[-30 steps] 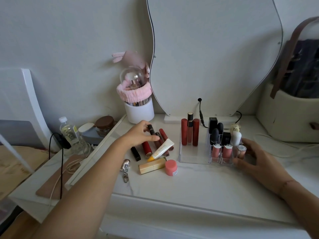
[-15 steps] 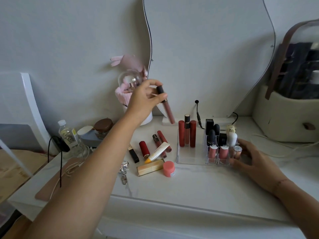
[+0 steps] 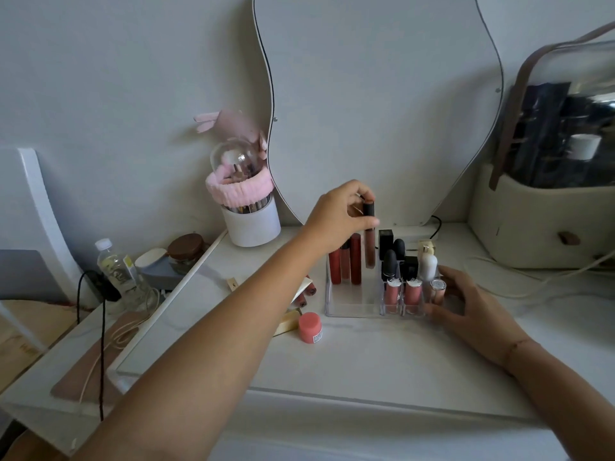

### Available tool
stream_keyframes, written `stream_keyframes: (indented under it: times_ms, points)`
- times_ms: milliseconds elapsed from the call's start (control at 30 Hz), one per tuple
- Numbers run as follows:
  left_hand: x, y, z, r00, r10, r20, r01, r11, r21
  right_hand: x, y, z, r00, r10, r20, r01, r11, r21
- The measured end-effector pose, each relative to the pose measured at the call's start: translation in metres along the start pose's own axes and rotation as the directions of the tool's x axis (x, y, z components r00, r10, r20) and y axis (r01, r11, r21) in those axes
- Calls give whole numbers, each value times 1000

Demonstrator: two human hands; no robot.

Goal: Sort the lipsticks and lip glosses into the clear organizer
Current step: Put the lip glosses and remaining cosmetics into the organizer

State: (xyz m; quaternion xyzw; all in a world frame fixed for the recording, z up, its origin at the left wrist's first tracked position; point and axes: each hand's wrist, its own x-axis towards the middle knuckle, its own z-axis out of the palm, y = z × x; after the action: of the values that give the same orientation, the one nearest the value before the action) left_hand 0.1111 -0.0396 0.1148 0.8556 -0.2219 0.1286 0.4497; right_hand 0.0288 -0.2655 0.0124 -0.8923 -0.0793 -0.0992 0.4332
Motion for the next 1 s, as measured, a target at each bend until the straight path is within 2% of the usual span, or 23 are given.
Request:
stream_keyframes:
  times_ms: [167, 533, 867, 1000]
  points:
    - [0, -12, 9, 998, -18, 54, 13, 995, 98, 0, 1, 0, 1000, -11, -11, 11, 1000, -20]
    - [2, -18, 12, 995, -67, 73, 49, 972, 228, 0, 1, 0, 1000, -14, -7, 14, 999, -39]
    - [-1, -12, 9, 994, -80, 80, 60, 972, 228, 0, 1, -1, 1000, -5, 1, 5, 1000, -20]
    - [-6, -7, -4, 995, -54, 85, 42, 990, 138, 0, 1, -1, 1000, -4, 2, 4, 999, -37]
